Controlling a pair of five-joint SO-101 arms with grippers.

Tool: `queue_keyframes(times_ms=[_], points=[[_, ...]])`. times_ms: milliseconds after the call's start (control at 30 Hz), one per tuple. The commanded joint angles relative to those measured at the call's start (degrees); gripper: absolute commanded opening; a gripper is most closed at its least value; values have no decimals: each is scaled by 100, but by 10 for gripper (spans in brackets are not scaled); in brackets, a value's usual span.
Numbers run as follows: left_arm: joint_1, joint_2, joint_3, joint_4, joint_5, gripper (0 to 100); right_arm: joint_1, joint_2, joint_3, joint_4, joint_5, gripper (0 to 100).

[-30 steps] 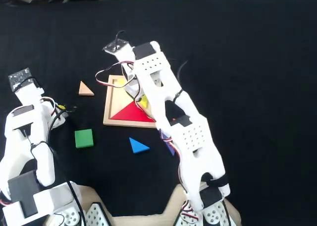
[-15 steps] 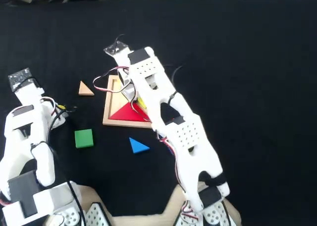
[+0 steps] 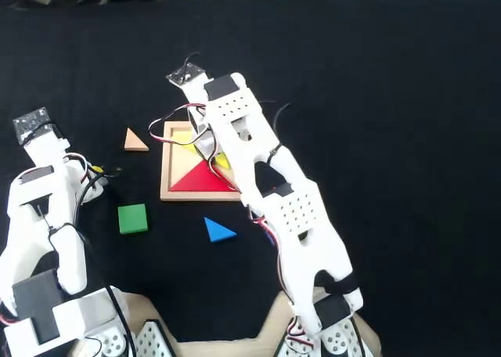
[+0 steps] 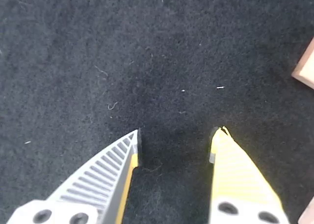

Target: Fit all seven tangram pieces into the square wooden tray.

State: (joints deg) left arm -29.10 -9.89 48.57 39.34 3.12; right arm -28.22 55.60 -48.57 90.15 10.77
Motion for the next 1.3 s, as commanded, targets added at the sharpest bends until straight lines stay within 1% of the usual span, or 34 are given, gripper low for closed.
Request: queue_keyframes(times_ms=[0, 133, 267, 333, 567, 867, 967, 1067, 1267], points=[[-31, -62, -48, -88, 35, 238, 114, 84, -338, -70, 9, 11], [-31, -62, -48, -88, 35, 238, 176, 84, -910, 378, 0, 11], [-31, -62, -48, -88, 35, 238, 35, 119, -1754, 976, 0, 11], [-31, -62, -48, -88, 35, 238, -35, 110, -1974, 1073, -9, 11], [-31, -62, -40, -88, 35, 238, -396, 145, -1938, 1073, -44, 11], [-31, -62, -40, -88, 44, 238, -1380, 189, -1895, 1064, -44, 11], [-31, -62, -40, -88, 44, 238, -1547, 189, -1903, 1064, -44, 11], [-31, -62, -40, -88, 44, 238, -1468, 163, -1938, 1064, 0, 11], [-31, -62, -40, -88, 44, 238, -484, 163, -2316, 1064, 9, 11]])
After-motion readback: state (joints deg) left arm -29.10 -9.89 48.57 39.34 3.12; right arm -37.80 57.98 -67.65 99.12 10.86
